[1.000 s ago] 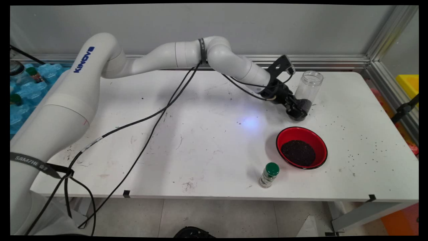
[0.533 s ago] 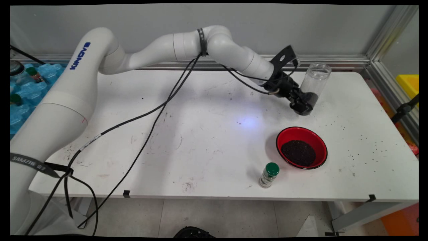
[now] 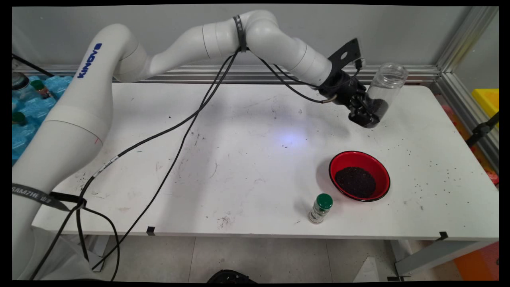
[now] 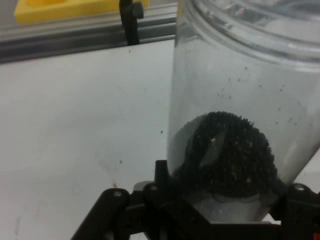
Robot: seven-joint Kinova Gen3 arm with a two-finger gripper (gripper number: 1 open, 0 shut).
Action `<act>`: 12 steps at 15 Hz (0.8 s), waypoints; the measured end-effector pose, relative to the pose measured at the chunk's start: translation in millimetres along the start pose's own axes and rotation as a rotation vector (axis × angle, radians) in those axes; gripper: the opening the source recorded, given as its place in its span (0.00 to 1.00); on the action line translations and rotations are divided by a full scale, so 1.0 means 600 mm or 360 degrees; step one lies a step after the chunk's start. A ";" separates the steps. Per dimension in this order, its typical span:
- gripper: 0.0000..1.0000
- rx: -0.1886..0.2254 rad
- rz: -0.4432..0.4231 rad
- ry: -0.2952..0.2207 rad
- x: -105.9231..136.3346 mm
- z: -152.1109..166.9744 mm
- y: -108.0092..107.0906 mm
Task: Pour the black seasoning powder in the red bowl
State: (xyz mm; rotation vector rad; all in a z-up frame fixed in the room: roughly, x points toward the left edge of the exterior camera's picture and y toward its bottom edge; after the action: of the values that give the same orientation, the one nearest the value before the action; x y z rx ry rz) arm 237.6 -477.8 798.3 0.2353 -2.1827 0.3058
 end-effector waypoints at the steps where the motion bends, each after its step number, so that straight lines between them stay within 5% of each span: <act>1: 0.00 -0.0001 0.0084 -0.0001 0.008 -0.006 0.000; 12: 0.00 -0.0044 0.0809 -0.0028 0.047 -0.011 0.019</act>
State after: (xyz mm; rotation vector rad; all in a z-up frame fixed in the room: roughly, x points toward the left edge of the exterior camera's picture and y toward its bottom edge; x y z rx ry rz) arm 222.9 -466.5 823.6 -0.3416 -2.2376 0.5547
